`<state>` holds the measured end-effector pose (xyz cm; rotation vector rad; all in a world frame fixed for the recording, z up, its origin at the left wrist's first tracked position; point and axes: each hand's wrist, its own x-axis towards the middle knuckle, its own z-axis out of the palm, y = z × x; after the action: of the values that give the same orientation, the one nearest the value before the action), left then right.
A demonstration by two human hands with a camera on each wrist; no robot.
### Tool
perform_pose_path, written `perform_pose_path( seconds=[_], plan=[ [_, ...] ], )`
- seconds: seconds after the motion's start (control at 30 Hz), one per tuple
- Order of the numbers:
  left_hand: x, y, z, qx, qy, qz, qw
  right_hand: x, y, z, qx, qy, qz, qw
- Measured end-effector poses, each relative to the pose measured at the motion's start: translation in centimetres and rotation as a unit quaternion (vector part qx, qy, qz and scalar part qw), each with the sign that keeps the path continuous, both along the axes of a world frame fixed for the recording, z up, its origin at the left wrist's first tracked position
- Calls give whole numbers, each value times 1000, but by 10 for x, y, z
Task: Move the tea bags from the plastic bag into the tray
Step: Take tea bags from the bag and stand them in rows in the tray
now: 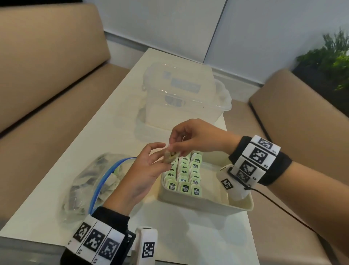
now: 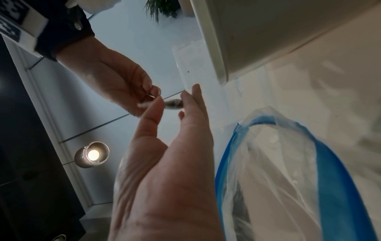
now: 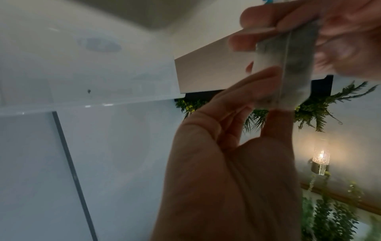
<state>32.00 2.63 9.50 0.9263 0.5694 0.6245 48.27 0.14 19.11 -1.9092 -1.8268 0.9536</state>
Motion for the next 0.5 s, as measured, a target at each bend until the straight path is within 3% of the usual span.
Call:
perform_pose_path(
  seconds=[0.27, 0.5],
  plan=[
    [-3, 0, -1, -36, 3, 19, 999, 16, -6, 17, -66, -141, 69, 985],
    [-8, 7, -6, -45, -1, 32, 999, 29, -19, -6, -92, -273, 39, 957]
  ],
)
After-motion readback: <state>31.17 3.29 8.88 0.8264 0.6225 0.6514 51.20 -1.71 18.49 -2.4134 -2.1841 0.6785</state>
